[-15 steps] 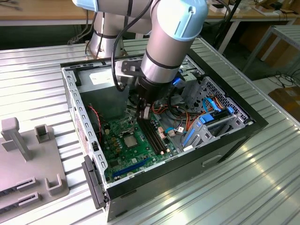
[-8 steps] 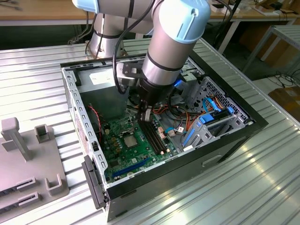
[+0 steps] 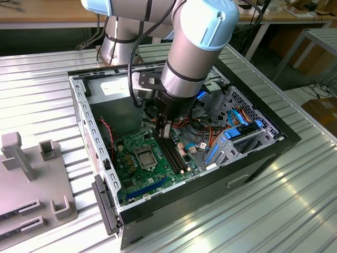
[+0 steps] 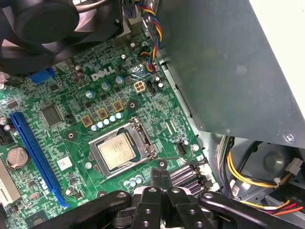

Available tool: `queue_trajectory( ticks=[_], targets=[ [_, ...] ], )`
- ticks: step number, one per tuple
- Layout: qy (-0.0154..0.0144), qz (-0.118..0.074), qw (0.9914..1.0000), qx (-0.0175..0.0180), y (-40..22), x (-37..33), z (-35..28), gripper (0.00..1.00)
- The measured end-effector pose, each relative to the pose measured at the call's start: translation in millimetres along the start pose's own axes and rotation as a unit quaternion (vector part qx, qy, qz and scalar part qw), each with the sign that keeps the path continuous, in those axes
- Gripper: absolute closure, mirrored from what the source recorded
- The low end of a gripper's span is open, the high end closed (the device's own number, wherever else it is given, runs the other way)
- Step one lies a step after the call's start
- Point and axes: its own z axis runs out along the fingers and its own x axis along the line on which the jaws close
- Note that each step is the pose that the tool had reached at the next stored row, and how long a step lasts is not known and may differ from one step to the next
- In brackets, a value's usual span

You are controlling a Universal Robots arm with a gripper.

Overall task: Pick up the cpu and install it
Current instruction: 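Close the cpu cover, then install the first cpu locking lever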

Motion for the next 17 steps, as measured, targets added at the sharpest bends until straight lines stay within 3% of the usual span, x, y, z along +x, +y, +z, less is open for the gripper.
queue_trajectory(
  ticks=[7,17],
  targets=[
    [0.0000,0.000,1.00000,0.0000,0.5,0.3,0.0,0.89],
    [0.0000,0.000,1.00000,0.0000,8.9,4.5,0.3,0.89]
  ],
)
